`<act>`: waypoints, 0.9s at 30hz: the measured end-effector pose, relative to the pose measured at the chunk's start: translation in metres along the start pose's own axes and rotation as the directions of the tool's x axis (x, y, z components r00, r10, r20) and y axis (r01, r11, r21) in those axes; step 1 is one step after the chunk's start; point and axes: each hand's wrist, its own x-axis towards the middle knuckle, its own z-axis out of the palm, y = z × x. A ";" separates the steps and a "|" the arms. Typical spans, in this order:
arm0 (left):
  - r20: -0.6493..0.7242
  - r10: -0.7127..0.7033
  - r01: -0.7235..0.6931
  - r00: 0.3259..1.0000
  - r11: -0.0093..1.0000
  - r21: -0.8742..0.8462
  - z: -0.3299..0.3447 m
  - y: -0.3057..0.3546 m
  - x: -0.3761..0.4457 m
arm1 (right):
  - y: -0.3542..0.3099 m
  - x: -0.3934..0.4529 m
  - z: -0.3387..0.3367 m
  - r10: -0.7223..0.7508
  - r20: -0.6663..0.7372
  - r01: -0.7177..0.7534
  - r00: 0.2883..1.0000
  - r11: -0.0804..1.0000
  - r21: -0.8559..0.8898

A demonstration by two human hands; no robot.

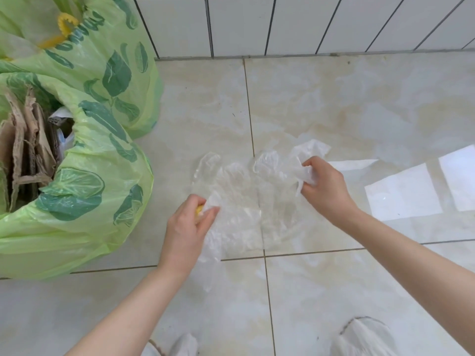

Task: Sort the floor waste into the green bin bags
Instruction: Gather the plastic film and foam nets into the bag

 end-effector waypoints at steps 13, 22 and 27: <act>0.565 -0.070 -0.235 0.822 0.862 0.449 0.052 0.011 0.028 | 0.030 -0.004 0.035 -0.017 0.289 0.136 0.957 0.907 -0.398; 0.428 -0.087 -0.175 0.900 0.826 0.535 0.047 0.000 -0.008 | 0.037 -0.043 0.055 -0.150 0.308 0.281 0.939 0.850 -0.445; 0.421 -0.090 -0.173 0.902 0.820 0.546 0.034 -0.012 -0.028 | 0.043 -0.058 0.055 -0.144 0.315 0.285 0.938 0.837 -0.467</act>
